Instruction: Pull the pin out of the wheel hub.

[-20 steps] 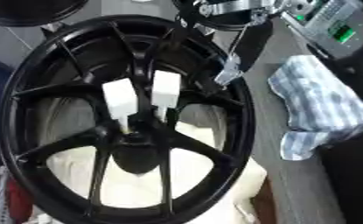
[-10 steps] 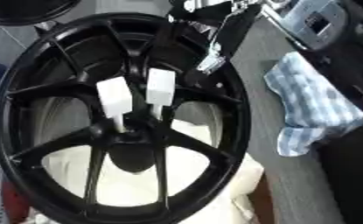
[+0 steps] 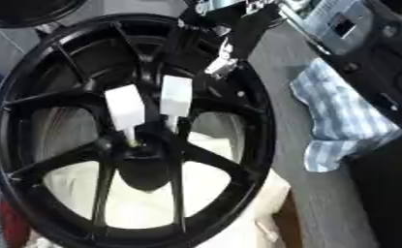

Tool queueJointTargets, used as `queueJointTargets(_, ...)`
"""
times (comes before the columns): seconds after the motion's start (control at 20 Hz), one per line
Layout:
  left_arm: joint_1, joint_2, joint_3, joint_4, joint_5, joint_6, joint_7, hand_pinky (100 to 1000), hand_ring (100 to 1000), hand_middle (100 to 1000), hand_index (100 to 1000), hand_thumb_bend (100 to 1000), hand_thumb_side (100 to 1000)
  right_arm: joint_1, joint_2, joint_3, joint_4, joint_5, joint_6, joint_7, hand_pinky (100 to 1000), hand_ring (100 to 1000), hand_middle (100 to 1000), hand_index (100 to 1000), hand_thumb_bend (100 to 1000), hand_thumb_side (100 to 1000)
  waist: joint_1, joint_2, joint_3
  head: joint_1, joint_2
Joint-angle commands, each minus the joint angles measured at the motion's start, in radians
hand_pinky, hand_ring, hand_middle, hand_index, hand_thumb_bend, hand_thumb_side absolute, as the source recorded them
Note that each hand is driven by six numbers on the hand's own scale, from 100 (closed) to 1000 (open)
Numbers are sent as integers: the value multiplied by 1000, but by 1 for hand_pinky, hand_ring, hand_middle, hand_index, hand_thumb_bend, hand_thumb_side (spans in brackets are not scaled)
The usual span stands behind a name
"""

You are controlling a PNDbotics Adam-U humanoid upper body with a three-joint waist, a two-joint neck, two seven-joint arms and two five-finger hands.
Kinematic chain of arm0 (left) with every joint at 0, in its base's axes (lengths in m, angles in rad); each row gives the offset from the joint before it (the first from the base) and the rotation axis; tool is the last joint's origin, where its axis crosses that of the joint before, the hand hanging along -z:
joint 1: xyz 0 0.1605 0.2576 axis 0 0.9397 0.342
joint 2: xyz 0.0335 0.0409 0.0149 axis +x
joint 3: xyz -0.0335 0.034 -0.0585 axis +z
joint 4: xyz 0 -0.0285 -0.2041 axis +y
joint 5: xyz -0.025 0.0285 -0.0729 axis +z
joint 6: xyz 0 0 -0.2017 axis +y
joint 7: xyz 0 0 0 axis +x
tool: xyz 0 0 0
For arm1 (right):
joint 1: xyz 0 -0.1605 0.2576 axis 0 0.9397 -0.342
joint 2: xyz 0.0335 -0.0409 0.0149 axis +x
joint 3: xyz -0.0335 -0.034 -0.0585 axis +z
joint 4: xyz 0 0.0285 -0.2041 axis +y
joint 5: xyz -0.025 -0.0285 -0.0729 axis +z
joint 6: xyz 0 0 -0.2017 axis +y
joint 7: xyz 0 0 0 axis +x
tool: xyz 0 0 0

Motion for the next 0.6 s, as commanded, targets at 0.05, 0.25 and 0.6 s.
queueJointTargets(0.05,9,14,6,-21,4,1,9,797,578,454,682,124,917,-31,18,-17,-14,3,17,-4,888,852,768,828,580,470,11,-23,-13,14,12)
queueJointTargets(0.25,37,-6,19,-21,-4,5,27,797,578,454,682,125,920,-43,73,-26,-13,52,7,-38,887,854,771,830,580,463,19,-43,-53,51,18)
queueJointTargets(0.6,69,-17,36,-16,-8,4,54,796,579,455,681,128,923,-47,162,-44,-35,68,11,-13,900,861,778,832,544,477,23,-75,-113,103,19)
